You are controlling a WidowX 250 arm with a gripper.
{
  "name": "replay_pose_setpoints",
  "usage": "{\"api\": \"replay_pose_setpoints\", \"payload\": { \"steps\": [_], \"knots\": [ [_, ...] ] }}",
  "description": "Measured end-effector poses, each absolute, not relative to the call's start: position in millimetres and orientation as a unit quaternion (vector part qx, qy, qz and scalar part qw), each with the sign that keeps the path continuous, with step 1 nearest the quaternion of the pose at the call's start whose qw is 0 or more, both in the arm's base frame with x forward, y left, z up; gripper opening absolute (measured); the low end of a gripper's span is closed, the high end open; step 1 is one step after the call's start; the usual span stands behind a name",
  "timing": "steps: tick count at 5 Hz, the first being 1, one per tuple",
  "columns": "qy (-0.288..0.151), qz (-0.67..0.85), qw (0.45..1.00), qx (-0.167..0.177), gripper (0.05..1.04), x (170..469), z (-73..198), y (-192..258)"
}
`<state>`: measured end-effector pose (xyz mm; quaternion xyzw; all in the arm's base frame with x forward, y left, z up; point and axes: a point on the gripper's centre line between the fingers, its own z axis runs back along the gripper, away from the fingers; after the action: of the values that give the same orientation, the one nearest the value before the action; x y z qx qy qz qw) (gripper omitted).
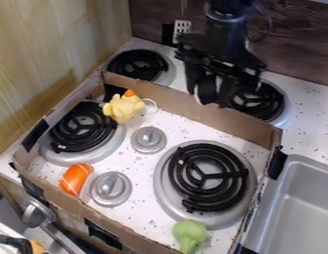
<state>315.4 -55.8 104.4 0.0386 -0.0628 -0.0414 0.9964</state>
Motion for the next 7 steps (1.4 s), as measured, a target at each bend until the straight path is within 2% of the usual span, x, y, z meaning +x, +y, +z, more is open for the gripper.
{"api": "replay_pose_setpoints", "payload": {
  "steps": [3, 4, 7],
  "knots": [
    [-0.067, -0.073, 0.995, 0.004, 0.617, 347.3, 59.0, -81.0],
    [-0.081, -0.067, 0.994, -0.010, 0.617, 348.8, 49.8, -84.9],
    [-0.091, -0.053, 0.994, -0.015, 0.617, 327.9, 19.5, -79.9]
  ]
}}
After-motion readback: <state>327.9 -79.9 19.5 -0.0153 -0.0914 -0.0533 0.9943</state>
